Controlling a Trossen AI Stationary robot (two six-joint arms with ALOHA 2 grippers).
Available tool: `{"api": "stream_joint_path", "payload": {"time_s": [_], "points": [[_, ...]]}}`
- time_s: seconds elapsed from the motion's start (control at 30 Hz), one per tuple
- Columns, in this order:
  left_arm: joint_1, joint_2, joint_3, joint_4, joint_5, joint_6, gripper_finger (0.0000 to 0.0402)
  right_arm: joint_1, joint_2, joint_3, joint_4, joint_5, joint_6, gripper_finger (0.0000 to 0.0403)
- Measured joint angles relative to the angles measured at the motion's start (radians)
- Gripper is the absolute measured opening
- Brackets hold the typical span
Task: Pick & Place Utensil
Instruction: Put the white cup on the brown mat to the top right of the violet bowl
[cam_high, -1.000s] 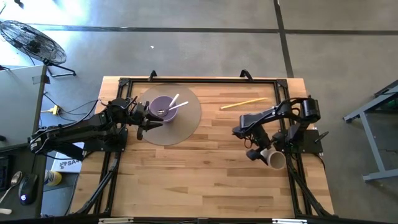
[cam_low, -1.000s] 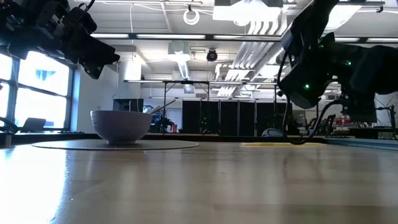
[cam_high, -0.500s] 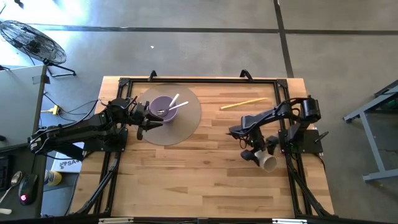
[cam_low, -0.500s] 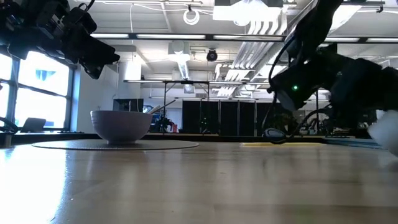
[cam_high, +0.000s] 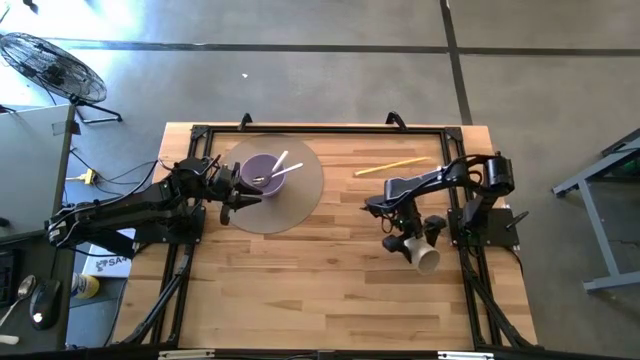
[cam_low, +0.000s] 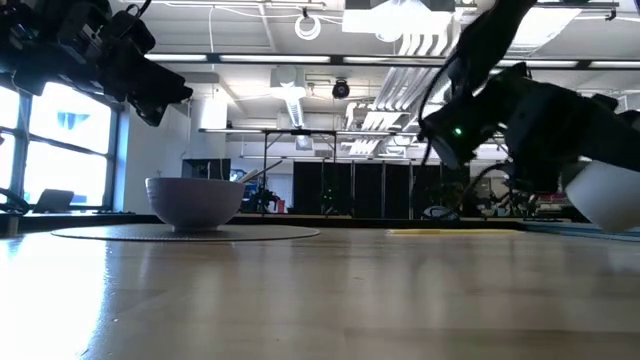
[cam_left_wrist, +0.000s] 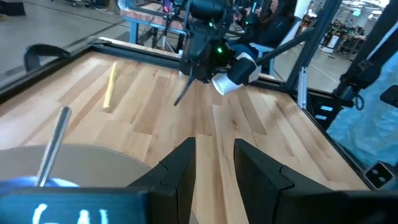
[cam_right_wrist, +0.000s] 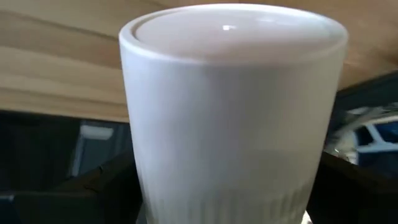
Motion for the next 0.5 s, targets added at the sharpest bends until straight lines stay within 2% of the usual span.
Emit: {"api": "stream_joint_path", "payload": {"time_s": [0.17, 0.27, 0.37, 0.5], "points": [[0.0, 0.001, 0.0, -0.045, 0.079, 0.003, 0.0106, 0.0, 0.0, 0.105, 0.041, -0.056, 0.06, 0.0339], [-0.023, 0.001, 0.0, -0.052, 0.127, 0.009, 0.0106, -0.005, 0.0, 0.183, 0.109, -0.05, 0.105, 0.0339], [-0.099, 0.001, -0.001, -0.007, 0.13, 0.01, 0.0106, -0.022, 0.0, 0.237, 0.241, -0.037, 0.193, 0.0339], [-0.265, 0.012, -0.001, 0.101, 0.063, 0.012, 0.0106, -0.061, 0.0, 0.243, 0.497, -0.056, 0.335, 0.0339]]}}
